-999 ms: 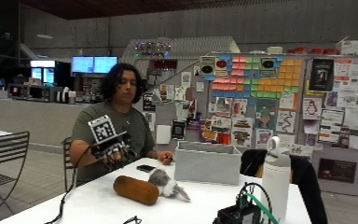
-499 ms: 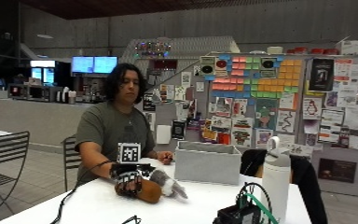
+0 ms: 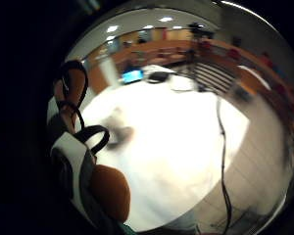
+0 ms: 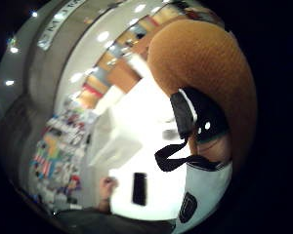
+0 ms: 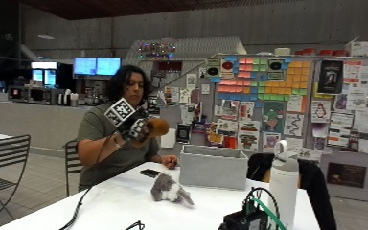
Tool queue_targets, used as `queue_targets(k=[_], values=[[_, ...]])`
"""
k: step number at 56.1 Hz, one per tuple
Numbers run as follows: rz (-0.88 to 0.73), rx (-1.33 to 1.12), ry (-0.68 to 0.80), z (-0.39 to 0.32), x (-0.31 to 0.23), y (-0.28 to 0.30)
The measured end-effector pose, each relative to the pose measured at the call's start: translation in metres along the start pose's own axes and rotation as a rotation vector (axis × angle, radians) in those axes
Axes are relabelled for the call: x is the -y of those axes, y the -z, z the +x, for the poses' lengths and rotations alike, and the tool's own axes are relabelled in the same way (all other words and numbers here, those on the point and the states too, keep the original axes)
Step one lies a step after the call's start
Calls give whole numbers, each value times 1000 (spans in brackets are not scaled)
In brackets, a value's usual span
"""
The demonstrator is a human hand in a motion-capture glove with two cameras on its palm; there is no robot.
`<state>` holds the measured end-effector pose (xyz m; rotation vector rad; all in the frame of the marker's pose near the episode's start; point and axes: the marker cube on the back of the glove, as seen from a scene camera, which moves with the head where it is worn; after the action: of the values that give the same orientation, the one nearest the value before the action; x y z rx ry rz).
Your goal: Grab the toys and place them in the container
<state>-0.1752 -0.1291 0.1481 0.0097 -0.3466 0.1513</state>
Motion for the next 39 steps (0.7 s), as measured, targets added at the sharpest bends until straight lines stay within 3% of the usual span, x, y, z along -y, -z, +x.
queue_targets(k=[4, 14, 26, 39], values=[[1, 125, 231, -49, 11, -12], [-203, 229, 369, -171, 22, -60], [-296, 183, 319, -230, 65, -137], [-461, 177, 261, -241, 80, -182]])
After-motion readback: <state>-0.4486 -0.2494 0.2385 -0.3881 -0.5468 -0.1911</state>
